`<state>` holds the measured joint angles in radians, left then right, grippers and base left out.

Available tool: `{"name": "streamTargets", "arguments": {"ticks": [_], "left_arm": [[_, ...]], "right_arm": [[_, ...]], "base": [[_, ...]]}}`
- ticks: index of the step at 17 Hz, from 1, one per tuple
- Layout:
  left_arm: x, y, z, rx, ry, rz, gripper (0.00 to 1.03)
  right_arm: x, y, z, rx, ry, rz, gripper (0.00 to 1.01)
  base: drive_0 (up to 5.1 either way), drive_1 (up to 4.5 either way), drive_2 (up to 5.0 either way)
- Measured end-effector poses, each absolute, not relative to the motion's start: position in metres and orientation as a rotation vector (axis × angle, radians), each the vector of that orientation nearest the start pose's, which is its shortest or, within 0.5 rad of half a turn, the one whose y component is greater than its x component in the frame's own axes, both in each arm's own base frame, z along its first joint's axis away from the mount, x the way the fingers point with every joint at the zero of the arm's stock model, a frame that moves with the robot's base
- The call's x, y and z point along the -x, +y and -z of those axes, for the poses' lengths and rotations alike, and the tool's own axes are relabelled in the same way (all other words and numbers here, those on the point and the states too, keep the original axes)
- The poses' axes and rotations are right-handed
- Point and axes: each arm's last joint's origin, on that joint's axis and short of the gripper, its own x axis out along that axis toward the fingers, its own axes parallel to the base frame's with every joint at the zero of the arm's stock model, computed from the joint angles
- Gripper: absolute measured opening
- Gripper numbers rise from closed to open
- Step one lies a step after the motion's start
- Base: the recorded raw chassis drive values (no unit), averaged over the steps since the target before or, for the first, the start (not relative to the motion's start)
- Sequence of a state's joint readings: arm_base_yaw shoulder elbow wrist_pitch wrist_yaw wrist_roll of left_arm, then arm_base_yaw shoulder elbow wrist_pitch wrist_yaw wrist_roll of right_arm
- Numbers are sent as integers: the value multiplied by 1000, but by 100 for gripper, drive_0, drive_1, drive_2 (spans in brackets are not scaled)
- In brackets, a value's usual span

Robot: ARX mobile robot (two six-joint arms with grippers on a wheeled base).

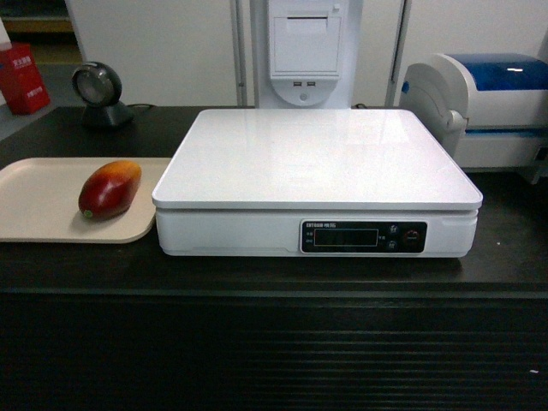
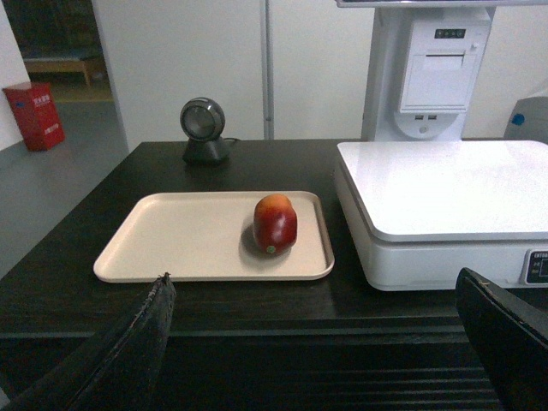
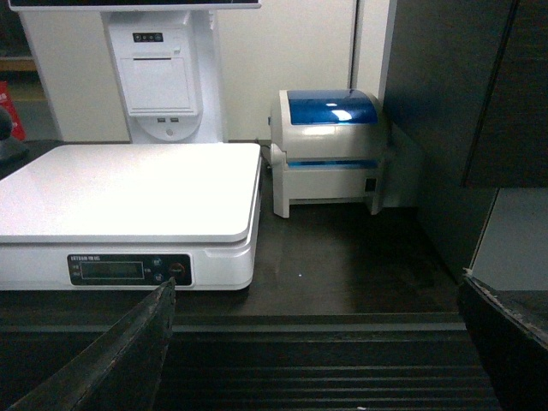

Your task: Place dark red mango on scale at checkout

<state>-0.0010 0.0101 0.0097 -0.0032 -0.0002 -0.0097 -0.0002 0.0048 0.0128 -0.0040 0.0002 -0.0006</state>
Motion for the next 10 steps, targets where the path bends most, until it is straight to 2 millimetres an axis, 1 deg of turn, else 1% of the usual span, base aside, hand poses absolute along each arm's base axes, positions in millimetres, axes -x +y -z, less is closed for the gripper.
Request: {"name": "streamTargets", "arguments": {"ticks": [6,7,8,9,10], "left_arm": [[-98,0,-165,10,9,-3,98],[-98,-3,-163,58,177,-111,98],[-101,-6,-168,74,254,-188,98],[-104,-8,-173,86,227,-254,98],[-107,-8,-181,104,189,-270,98]], "right_arm": [[-97,0,-167,1,-4,0,98],[-97,0,-167,1,-4,2,98],[-97,0,-167,1,-4,-1,98],[-97,0,-167,1,-4,0,98],[-97,0,-167,1,-4,0,98]], "base": [[0,0,0],[0,0,0],[0,0,0],[0,0,0],[0,0,0]]}}
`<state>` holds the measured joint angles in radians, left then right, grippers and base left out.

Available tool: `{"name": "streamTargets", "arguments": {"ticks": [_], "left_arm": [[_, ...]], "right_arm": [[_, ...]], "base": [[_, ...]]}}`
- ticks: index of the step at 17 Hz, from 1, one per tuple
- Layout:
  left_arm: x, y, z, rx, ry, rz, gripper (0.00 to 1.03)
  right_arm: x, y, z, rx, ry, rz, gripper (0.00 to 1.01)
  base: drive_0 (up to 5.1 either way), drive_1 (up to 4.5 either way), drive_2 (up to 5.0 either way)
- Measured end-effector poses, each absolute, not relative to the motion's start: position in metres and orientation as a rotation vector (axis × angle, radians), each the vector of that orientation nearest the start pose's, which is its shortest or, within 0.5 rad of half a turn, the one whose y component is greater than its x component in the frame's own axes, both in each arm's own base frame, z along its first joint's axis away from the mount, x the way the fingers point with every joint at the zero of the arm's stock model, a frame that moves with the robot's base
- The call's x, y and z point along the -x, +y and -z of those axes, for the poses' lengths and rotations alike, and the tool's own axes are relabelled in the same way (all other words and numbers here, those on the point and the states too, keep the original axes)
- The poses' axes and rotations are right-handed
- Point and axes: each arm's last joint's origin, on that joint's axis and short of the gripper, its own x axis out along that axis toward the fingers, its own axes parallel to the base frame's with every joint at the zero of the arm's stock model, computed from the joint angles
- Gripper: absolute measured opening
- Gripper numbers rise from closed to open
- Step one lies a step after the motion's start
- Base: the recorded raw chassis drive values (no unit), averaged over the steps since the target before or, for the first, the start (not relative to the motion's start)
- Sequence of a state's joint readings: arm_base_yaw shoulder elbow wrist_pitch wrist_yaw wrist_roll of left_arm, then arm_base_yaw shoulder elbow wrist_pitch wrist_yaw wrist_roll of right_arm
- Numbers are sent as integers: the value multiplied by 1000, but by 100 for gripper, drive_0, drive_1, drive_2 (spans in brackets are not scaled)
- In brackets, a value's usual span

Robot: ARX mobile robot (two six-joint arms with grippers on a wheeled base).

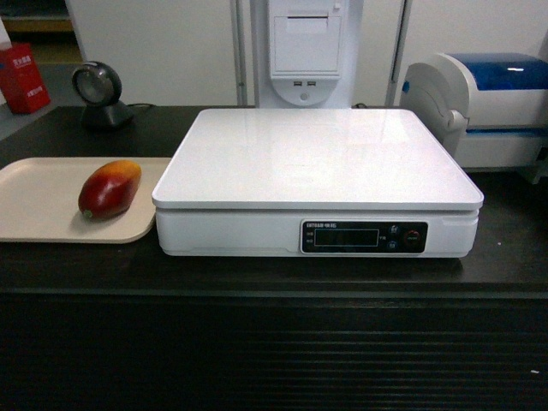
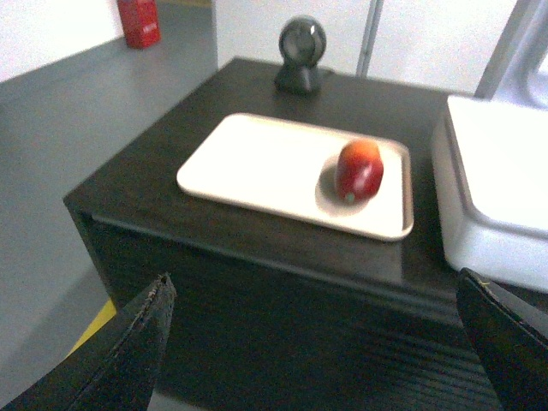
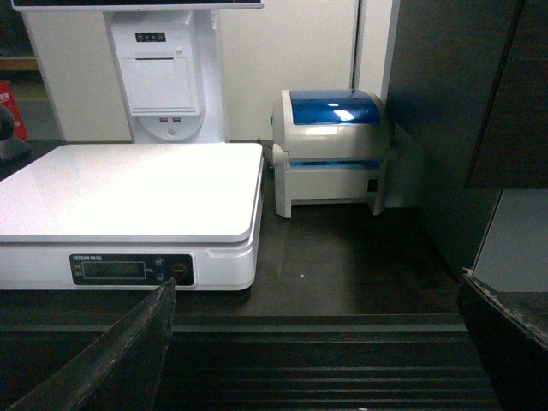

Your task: Place dark red mango on scale at checkout

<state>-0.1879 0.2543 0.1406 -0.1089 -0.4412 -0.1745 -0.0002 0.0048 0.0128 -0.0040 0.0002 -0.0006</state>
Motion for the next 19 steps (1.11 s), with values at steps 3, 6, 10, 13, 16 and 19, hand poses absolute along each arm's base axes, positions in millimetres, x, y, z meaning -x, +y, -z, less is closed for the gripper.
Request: {"name": "streamTargets", "arguments": {"ticks": [3,6,10,13,16,19], "left_arm": [[-135,-10,-204,103,101,-201,98],[-190,-5,-215,86,80,-120,98],[-304,-17,-200,31,225,36,98],[-374,-17,-163,2,395,41,98],[-426,-9,-143,-25,476,29,98],[-453,-4,-131,-37,532,31,98]], "right_arm": [[-97,0,-167,1,-4,0,98],[-97,0,-167,1,-4,0,98],[-97,0,-167,1,-4,0,98],[-97,0,-167,1,-4,0,98],[-97,0,-167,1,-4,0,98],[-97,0,-167,1,-4,0,98]], "base": [[0,0,0],[0,0,0],[0,0,0],[0,0,0],[0,0,0],[0,0,0]]}}
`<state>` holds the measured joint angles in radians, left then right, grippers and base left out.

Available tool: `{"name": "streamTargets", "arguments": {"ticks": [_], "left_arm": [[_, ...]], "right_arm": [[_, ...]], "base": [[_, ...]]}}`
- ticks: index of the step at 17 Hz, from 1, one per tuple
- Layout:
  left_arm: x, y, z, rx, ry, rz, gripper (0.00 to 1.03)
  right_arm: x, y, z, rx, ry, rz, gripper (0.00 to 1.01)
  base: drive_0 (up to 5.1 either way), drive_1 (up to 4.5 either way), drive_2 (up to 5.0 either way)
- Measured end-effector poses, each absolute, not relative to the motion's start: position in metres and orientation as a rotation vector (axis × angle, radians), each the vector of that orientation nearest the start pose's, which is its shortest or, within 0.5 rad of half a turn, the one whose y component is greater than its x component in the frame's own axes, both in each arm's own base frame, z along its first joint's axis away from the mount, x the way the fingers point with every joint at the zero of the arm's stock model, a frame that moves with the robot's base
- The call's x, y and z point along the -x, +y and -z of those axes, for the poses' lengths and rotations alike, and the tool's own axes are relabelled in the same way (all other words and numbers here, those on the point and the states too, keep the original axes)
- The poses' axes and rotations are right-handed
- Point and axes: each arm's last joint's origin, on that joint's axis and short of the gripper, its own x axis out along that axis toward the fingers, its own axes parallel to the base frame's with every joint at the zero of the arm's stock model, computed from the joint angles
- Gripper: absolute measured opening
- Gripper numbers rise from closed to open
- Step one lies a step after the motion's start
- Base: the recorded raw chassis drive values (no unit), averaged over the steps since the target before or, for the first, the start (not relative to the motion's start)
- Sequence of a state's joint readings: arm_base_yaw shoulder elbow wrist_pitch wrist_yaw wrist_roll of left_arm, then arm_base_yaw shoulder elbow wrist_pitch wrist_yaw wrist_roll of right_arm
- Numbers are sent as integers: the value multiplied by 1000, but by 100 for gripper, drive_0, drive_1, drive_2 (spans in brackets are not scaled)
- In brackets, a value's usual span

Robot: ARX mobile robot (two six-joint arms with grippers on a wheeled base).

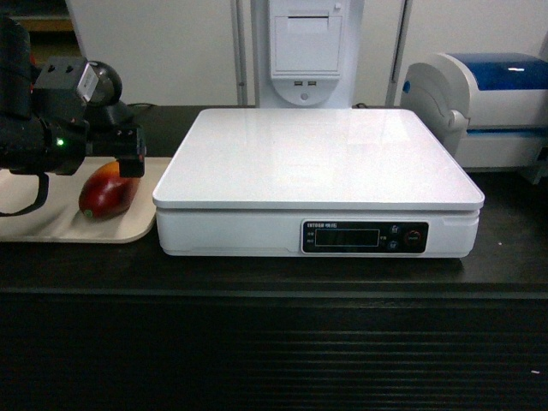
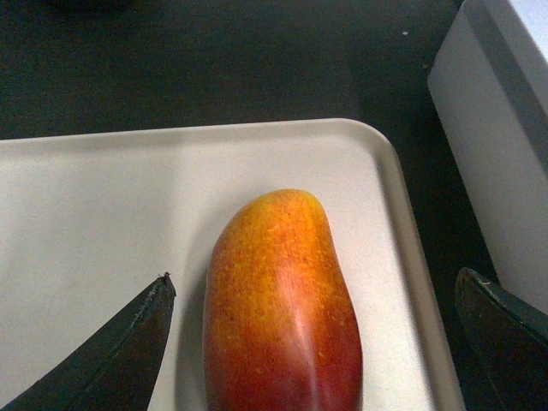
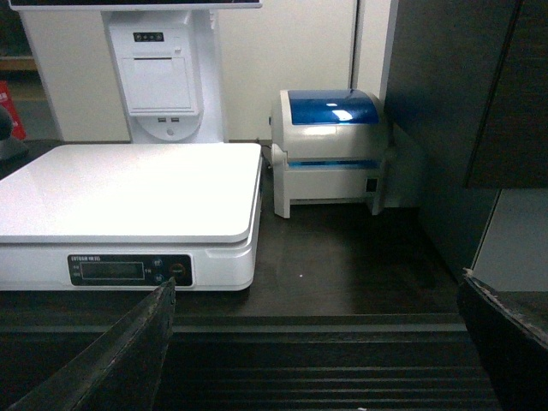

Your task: Place dark red mango on scale at checkout

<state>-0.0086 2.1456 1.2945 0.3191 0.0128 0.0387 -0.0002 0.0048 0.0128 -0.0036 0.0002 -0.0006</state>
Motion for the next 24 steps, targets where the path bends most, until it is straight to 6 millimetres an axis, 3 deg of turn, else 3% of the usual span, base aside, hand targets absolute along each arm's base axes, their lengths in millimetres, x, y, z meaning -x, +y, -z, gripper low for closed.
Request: {"name": "streamTargets", "arguments": {"ticks": [3,13,14,17,18,22,24], "left_arm": [[-472,3,-122,-67,576,11,98],[-482,17,-85,-85,710,22,98],[-482,19,-85,-82,704,25,94],[-481,19,-83,-82,688,25,64],[-479,19,-84,-82,686,26,60],[-468,19,-95,-85,669,21,60],[-461,17,-119,-87,609,8,60]], "right_arm": [[-97,0,-167,1,-5,0,98],[-97,0,-167,1,-4,0,98],[-97,0,-167,1,-4,0,98],[-97,0,-167,1,-4,0,98],[-97,0,-167,1,-4,0,98],[-97,0,-167,1,-4,0,98],[-97,0,-167,1,-4,0,98]], "base": [[0,0,0],[0,0,0],[0,0,0],[0,0,0],[0,0,0],[0,0,0],[0,0,0]]}}
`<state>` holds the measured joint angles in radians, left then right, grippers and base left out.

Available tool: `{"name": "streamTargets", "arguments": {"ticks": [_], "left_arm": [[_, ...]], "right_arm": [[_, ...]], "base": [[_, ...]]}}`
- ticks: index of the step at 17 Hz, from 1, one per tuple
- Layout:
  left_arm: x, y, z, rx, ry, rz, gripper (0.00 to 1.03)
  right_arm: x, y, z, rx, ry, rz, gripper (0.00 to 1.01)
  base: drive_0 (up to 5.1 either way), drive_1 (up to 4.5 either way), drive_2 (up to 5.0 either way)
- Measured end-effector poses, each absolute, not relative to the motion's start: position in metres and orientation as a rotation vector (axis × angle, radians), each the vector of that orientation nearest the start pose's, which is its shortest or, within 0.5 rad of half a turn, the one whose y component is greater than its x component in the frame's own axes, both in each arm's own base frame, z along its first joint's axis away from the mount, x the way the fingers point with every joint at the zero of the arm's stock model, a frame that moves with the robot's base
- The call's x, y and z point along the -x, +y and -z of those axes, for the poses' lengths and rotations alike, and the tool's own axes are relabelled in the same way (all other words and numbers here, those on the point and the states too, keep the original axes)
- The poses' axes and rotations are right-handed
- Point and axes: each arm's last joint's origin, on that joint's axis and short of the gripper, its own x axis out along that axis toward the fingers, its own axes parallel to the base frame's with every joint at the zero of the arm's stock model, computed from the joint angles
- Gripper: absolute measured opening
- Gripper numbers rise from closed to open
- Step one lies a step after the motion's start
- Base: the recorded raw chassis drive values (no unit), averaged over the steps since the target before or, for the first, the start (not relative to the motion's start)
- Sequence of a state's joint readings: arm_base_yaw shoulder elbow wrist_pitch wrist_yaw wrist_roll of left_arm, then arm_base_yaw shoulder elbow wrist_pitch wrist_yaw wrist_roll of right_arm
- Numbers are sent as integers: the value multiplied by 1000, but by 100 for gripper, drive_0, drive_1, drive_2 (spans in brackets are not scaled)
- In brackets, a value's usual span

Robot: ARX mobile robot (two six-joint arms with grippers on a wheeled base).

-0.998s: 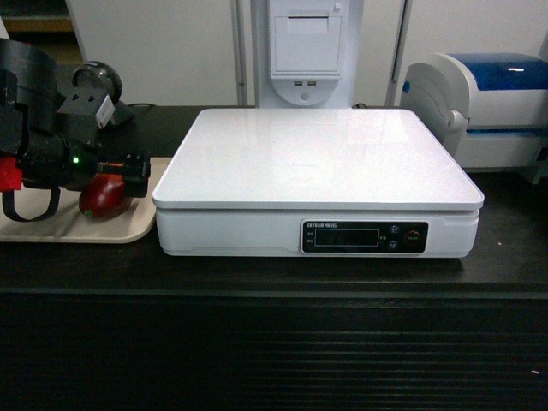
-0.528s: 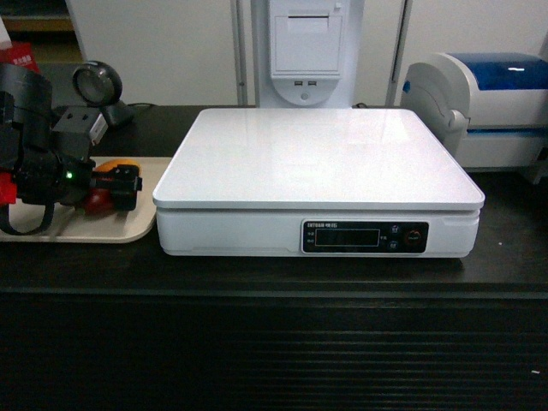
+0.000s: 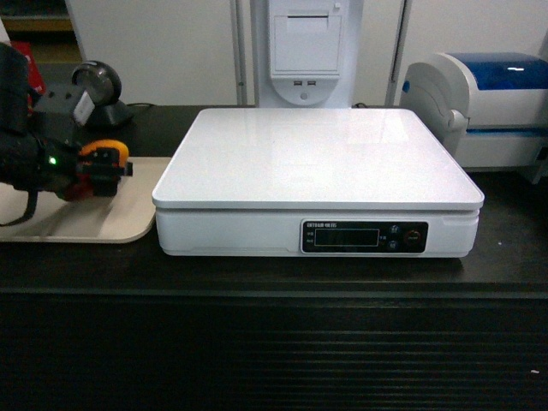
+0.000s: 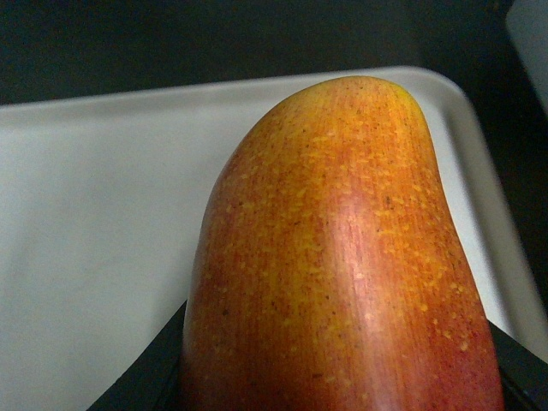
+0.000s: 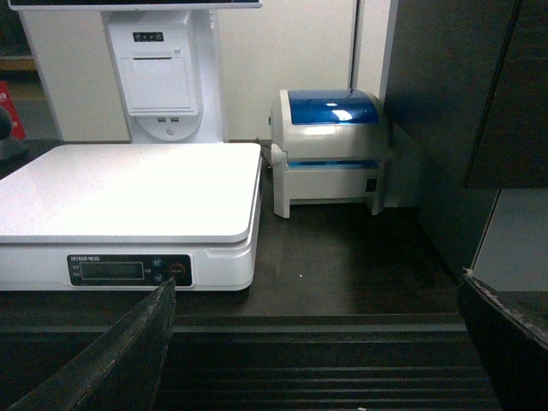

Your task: Place dark red mango on scale at checkout

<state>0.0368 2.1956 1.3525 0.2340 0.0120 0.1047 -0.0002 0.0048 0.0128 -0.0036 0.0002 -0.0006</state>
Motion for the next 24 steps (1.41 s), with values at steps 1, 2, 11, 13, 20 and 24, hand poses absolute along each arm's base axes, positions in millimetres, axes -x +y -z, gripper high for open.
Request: {"name": "streamTargets", "arguments": {"ticks": [1,2,11,13,20,24], "left_arm": [[-457,14,-134,-81,575,-1,60],[-452,9,-153,-65,521,-16,60],[-420,-150,-233,73,336,204,60],[-424,-179,-238,86,335,234,60],[-434,-244,-208,132,486,266,60],[-450,-269,-194,195,582,210,60]], "right_arm": [[-97,0,-167,1,-4,0,98],[-97,0,-167,1,-4,0,98],[-97,0,-167,1,-4,0,98],[-97,0,-167,1,-4,0,98],[-97,0,-167,1,-4,0,98],[-97,0,-167,1,-4,0,98]], "base": [[0,0,0],[0,0,0],[0,0,0],[0,0,0],[0,0,0],[0,0,0]]}}
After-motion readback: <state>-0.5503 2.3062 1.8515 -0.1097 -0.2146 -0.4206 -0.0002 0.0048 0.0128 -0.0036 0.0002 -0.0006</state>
